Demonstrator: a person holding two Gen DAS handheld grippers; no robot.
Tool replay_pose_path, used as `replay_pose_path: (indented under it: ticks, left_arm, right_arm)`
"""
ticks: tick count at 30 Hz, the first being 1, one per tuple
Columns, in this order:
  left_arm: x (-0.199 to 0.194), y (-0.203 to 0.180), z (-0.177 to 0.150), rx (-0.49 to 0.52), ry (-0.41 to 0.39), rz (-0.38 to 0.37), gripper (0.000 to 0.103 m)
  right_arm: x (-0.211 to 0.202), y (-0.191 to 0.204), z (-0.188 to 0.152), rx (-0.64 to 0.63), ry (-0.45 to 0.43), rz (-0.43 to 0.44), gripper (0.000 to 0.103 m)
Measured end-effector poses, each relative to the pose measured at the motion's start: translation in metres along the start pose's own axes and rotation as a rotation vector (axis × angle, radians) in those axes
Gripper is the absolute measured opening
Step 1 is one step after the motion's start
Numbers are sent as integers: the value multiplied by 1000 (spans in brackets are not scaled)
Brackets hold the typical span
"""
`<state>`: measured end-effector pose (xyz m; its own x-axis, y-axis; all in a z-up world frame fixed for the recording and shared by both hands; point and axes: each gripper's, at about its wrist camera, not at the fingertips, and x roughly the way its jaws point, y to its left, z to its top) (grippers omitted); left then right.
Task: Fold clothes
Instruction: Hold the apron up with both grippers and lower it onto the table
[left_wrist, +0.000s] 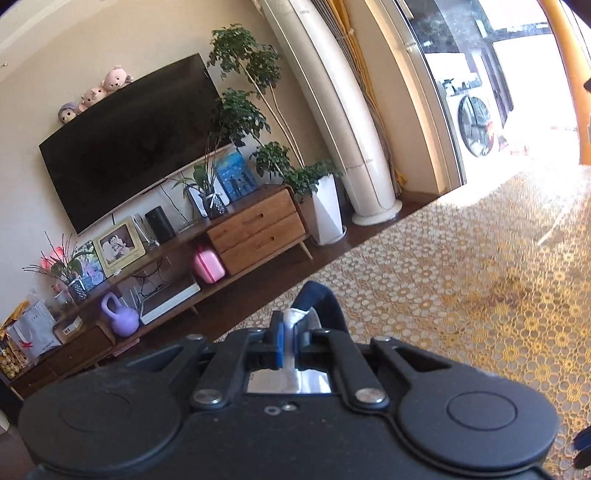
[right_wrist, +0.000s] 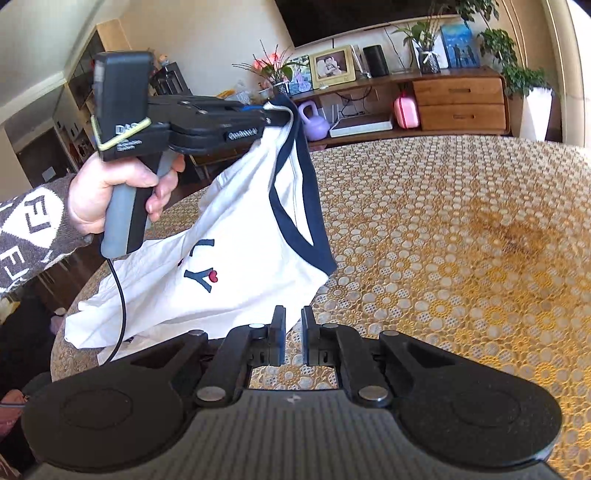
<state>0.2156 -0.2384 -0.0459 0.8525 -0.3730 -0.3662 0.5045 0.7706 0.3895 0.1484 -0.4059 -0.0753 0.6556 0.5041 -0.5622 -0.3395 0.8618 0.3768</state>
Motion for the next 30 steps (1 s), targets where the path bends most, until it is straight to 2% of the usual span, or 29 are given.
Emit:
replay_pose_path:
  ticks: [3, 6, 7, 8, 10, 14, 18, 19, 20, 22, 23, 26, 30]
  left_arm:
    - [-16, 11, 1, -31, -64, -6, 103]
    - [-34, 18, -1, -53, -113, -3, 103]
    - [-40, 21, -1, -62, -126, -3, 103]
    - [-45, 23, 0, -67, -137, -8, 103]
    - [-53, 27, 2, -78, -154, -20, 103]
    - [-62, 29, 11, -82, -171, -41, 103]
    - [-65, 33, 15, -93, -182, -36, 103]
    - [-64, 34, 16, -93, -181, -33, 103]
    - [-63, 34, 17, -92, -180, -31, 103]
    - [-61, 35, 18, -84, -178, -25, 103]
    - [-59, 35, 18, -78, -177, -22, 103]
    - [-49, 31, 21, -61, -165, -27, 103]
    - [-25, 11, 26, -21, -142, -53, 103]
  right_arm:
    - [15, -2, 1, 17, -13, 11, 13]
    - [29, -2, 8, 17, -20, 13, 25]
    - [33, -2, 11, 26, -17, 20, 33]
    - [38, -2, 13, 34, -15, 26, 47]
    - [46, -2, 19, 50, -10, 40, 68]
    - [63, -3, 29, 83, 0, 67, 70]
    - [81, -11, 28, 197, 64, 116, 70]
    - [79, -12, 26, 218, 57, 145, 60]
    - [77, -14, 24, 238, 50, 173, 35]
    - [74, -16, 20, 280, 37, 230, 19]
    - [69, -15, 17, 286, 19, 246, 6]
    - [46, -4, 5, 291, -60, 254, 4]
    - [6, -3, -16, 381, -167, 191, 3]
